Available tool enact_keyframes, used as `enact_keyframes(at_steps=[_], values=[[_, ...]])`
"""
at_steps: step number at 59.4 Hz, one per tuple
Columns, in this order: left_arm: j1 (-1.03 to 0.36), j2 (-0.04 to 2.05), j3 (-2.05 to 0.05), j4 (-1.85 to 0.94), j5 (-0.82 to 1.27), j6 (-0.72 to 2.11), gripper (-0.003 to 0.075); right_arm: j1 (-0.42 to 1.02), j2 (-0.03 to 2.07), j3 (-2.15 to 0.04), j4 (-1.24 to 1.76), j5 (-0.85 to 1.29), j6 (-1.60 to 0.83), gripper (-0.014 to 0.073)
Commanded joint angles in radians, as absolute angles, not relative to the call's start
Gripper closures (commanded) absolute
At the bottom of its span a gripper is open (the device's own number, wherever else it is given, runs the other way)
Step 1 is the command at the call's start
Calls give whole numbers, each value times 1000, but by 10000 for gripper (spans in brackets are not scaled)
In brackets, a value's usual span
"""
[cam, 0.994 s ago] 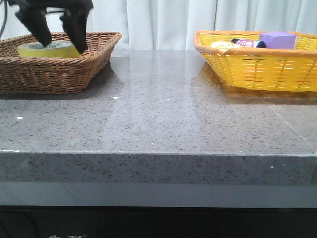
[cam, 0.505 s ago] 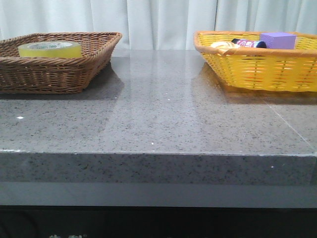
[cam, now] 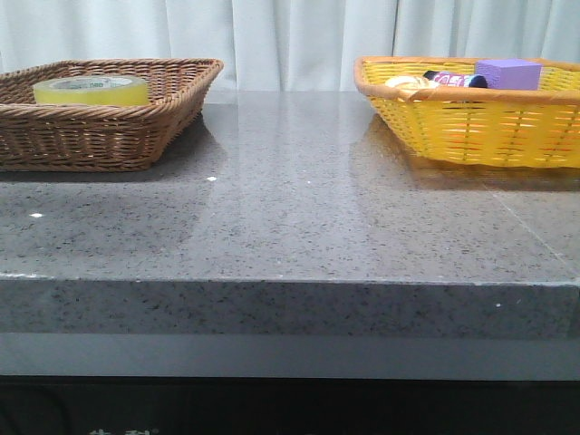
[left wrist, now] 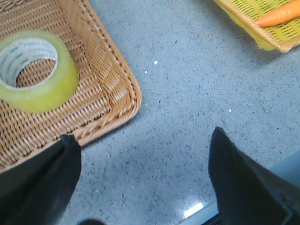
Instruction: Transfer tape with both arms
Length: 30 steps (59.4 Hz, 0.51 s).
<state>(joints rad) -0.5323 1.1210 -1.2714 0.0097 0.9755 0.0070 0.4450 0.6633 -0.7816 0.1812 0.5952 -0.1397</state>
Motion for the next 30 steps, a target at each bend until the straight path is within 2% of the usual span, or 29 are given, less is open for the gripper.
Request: enact_keyframes(at_steps=[1,14,30], values=[[-539,1015,-1190,0,830,-19,176,441,660,-805,191,519,-148,181],[-539,825,-963,-11,716,-19,176,441,660,-805,192,520,-148,181],[-539,701,-836,-11,687,-19,188,441,660,-805,192,525,-148,181]])
